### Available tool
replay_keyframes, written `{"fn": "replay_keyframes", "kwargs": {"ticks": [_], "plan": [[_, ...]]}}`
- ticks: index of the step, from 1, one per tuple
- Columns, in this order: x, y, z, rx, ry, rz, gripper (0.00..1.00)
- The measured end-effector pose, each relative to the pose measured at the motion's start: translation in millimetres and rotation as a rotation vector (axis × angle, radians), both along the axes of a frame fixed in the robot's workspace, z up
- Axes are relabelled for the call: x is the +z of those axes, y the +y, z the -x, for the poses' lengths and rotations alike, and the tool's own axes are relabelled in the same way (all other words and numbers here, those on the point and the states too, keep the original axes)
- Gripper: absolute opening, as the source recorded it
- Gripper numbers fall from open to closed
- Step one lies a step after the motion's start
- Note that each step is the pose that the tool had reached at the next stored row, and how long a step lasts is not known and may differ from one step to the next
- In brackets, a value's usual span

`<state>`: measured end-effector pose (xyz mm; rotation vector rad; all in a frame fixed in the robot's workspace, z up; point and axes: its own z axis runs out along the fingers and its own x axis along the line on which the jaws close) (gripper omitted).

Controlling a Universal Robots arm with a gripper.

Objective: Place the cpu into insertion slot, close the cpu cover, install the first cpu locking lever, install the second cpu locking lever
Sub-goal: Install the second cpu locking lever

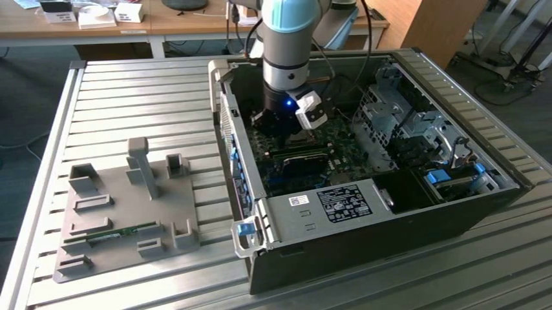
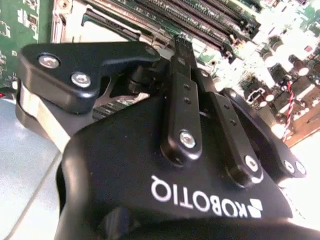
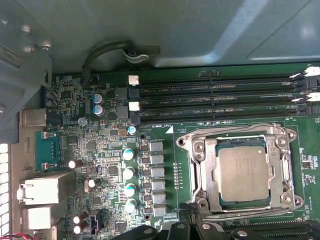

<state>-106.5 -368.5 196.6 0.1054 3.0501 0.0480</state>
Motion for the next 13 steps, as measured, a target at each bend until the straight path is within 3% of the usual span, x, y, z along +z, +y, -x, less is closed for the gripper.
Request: {"fn": "replay_keyframes", "kwargs": {"ticks": [9, 13], "plan": [[-2.3, 0.0, 2.0, 0.000, -0.0014, 0.0009, 0.11], [3.5, 0.0, 2.0, 0.000, -0.0016, 0.0007, 0.11]]}}
